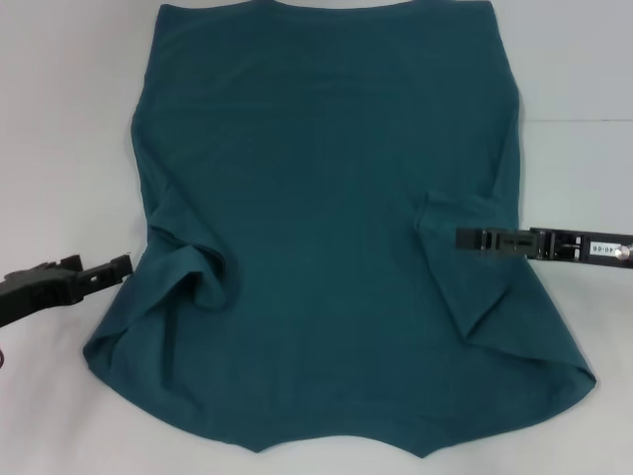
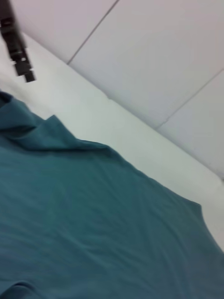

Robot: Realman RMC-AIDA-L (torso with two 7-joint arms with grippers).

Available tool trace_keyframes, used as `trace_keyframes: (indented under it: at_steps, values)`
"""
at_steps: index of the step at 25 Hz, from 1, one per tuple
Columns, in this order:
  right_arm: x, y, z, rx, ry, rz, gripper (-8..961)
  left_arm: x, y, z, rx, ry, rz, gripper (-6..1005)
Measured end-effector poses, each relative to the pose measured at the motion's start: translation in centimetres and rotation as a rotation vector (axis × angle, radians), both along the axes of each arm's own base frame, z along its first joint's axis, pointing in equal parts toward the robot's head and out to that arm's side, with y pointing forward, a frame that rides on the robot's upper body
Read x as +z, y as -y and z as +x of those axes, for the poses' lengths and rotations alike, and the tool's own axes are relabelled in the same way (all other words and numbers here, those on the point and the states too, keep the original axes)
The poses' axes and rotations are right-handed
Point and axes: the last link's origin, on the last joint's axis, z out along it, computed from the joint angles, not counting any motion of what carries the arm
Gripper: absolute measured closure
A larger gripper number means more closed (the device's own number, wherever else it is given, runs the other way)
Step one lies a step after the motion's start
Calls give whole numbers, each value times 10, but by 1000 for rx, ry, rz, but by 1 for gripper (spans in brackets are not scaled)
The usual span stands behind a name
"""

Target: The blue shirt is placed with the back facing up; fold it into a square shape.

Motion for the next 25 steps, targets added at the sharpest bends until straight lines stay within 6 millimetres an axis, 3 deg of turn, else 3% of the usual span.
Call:
trace_keyframes:
  at_steps: [7, 25]
  values:
    - [3, -5, -4, -16, -37, 26, 43, -4, 6, -8, 53, -33, -61, 67]
    - [10, -7, -2, -24, -34, 43, 42, -2, 18, -7, 60, -40, -205, 66]
